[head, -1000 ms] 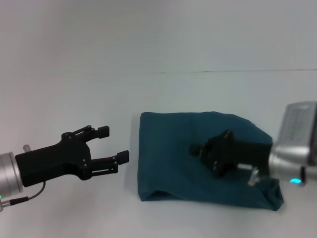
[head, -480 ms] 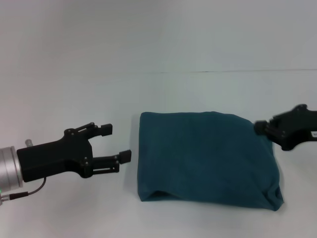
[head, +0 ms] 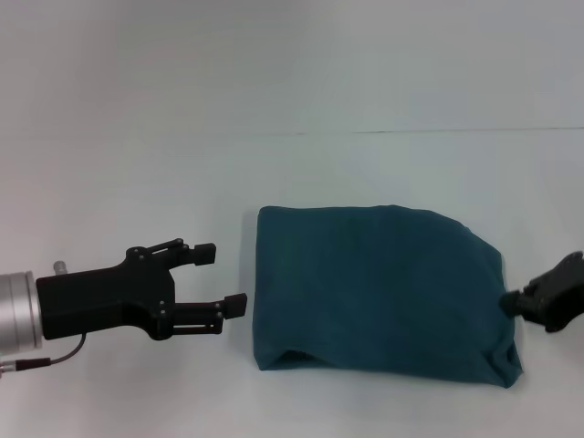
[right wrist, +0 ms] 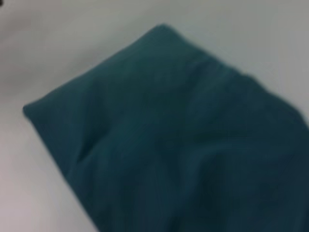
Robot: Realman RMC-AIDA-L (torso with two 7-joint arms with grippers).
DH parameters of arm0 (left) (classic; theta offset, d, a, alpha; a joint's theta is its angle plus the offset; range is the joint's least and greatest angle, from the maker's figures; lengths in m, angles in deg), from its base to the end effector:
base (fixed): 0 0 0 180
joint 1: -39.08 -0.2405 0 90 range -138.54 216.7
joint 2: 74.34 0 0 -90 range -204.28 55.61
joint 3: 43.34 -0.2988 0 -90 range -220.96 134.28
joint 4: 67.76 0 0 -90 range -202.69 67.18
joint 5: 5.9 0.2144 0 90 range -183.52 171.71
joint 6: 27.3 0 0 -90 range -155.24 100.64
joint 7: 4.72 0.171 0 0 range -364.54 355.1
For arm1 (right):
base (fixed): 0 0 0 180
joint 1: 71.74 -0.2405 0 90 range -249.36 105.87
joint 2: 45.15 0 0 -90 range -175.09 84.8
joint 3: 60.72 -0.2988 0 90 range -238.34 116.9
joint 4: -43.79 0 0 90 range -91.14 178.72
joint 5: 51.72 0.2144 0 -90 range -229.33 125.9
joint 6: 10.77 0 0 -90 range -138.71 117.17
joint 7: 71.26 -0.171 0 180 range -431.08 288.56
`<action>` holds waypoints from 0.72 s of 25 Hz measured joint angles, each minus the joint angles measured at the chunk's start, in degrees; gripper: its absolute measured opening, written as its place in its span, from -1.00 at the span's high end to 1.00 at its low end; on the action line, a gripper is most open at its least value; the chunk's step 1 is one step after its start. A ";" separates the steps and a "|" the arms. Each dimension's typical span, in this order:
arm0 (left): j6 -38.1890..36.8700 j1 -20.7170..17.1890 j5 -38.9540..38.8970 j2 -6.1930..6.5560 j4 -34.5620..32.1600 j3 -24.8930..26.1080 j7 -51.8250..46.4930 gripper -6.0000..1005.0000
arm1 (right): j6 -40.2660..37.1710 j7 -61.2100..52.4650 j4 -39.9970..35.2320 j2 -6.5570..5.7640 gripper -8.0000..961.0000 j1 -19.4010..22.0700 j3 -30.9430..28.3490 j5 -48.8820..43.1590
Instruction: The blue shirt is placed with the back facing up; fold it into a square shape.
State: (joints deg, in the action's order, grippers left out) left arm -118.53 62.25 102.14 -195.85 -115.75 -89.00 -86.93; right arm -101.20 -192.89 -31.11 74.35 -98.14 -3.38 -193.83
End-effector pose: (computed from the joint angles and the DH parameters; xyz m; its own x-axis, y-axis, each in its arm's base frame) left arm -0.2816 0.3383 -0.0369 0.7795 0.3102 0.5442 0.4544 -0.8780 -0.1504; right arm 0.2903 0.3678 0.0050 0.7844 -0.6201 0.0129 -0.5693 -0.7281 -0.3817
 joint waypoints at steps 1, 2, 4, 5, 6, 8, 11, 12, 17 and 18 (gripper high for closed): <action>-0.01 0.01 0.04 -0.04 0.00 -0.08 0.00 -0.74 | -0.05 -0.02 0.72 0.06 0.94 -0.19 0.57 -0.46; 0.00 0.01 0.07 -0.06 0.00 -0.12 -0.01 -0.74 | -0.11 -0.04 1.38 0.11 0.93 -0.36 1.11 -0.88; 0.00 0.00 0.09 -0.10 0.00 -0.16 -0.02 -0.73 | -0.28 -0.05 2.41 0.23 0.93 -0.64 2.23 -1.32; 0.00 -0.01 0.10 -0.10 0.00 -0.16 -0.02 -0.73 | -0.38 -0.05 2.83 0.28 0.92 -0.73 2.88 -1.41; 0.00 -0.05 0.11 -0.11 0.00 -0.16 -0.03 -0.73 | -0.40 -0.06 3.11 0.29 0.92 -0.78 3.41 -1.43; 0.08 -0.10 0.14 -0.12 0.00 -0.16 -0.03 -0.73 | -0.35 -0.06 3.71 0.33 0.92 -0.81 4.45 -1.46; 0.27 -0.15 0.15 -0.21 0.00 -0.14 0.16 -0.72 | 0.56 -0.06 4.91 0.38 0.91 -0.91 5.90 -1.49; 0.34 -0.15 0.16 -0.25 0.01 -0.14 0.25 -0.72 | 0.89 -0.07 5.50 0.38 0.90 -1.02 6.43 -1.57; 0.47 -0.07 0.24 -0.22 0.09 -0.13 0.32 -0.72 | 1.27 -1.04 6.56 0.46 0.89 -1.54 7.68 -5.03; 0.48 -0.01 0.24 -0.16 0.09 -0.13 0.28 -0.71 | 1.01 -1.54 6.04 0.46 0.89 -1.52 7.78 -5.76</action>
State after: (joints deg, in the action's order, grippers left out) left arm -118.05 62.23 102.38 -196.01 -115.66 -89.13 -86.65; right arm -100.19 -194.43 -25.08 74.80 -99.66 4.40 -199.60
